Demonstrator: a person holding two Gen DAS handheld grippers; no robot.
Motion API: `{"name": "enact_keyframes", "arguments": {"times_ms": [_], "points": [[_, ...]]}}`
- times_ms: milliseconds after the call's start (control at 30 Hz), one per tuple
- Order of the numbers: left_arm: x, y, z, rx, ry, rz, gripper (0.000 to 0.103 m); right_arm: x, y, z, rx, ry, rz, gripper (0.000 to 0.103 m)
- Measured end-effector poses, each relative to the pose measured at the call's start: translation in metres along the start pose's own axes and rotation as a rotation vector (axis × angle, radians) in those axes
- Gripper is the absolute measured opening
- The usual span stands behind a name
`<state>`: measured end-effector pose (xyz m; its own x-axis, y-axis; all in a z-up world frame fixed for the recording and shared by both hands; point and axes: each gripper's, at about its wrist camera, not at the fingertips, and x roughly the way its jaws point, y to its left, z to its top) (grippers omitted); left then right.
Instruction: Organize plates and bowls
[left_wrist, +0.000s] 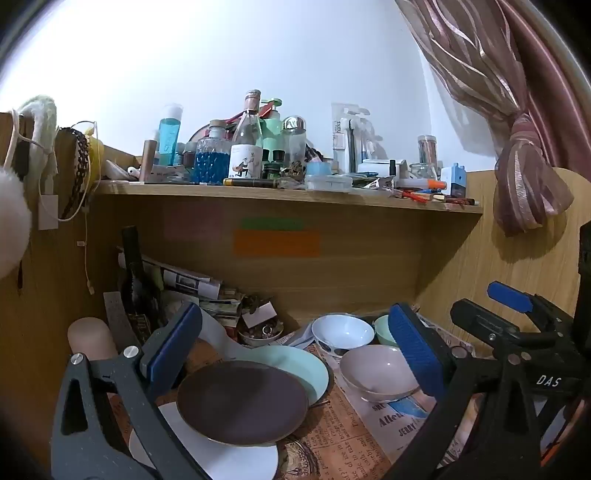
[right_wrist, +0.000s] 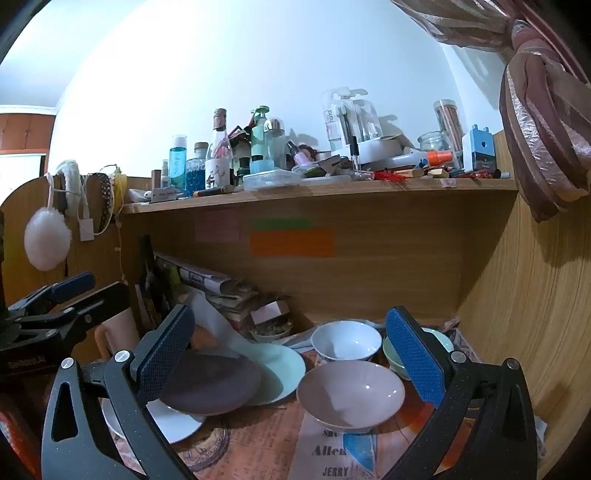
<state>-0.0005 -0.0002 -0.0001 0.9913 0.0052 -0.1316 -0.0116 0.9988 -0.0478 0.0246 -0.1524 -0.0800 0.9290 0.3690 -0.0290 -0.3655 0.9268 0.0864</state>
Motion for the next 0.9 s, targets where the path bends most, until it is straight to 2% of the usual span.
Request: {"name": "enact_keyframes", "arguments": {"times_ms": [900], "points": [[0.0023,-0.002,0.0005,-0.011,0.001,-0.006,0.103,-0.0067,0.0004,-0.0011,0.008,-0.003,0.011,0.103]]}}
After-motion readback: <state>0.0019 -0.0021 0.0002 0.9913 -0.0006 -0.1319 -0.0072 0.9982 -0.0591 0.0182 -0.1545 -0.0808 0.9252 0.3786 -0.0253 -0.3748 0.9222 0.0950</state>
